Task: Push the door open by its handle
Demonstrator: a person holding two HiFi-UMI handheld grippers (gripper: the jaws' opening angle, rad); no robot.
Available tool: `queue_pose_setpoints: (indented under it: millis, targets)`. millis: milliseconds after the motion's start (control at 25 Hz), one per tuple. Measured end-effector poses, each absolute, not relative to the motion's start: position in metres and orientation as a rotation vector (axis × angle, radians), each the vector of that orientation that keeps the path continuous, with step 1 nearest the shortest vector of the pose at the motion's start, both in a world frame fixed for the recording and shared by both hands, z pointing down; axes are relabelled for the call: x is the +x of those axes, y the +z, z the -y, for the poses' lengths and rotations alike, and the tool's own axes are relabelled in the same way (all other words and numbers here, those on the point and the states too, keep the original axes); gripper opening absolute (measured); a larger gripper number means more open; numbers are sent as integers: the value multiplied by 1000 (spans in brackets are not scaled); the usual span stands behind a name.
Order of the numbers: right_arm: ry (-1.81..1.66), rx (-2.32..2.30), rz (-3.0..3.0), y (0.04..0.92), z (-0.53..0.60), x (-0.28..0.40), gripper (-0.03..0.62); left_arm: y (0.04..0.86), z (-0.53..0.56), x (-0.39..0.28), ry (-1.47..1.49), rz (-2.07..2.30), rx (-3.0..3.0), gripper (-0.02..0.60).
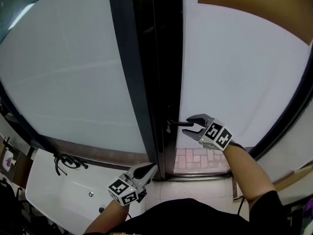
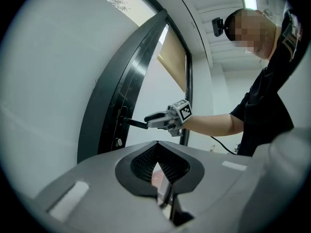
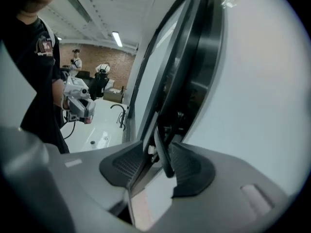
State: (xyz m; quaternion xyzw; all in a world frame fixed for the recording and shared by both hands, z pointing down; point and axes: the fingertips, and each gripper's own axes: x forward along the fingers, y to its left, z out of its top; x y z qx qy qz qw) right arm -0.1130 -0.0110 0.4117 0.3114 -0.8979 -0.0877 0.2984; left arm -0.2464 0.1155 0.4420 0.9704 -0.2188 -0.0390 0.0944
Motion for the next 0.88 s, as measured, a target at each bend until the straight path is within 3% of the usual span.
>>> queue_pose_setpoints:
  millis: [360,400,480,520,880]
  targets:
    - [-199,575,2170,472,49,-147,169,444,-97,-265,-125,646,2864,-3]
    - [-184,574,2159,473,53,-146,152,443,-95,-266,-123,646,2863,-3]
    - [-133,579,2144,470,61,-143,44,441,-92,-270,-114,645,2855,-3]
    - [-109,578,2135,471,64,-141,31,443,-92,-271,-113,641,2851,-3]
    - [-284,696,2236,476,71,-148,18,459,-81,-285,-119,642,2835,-3]
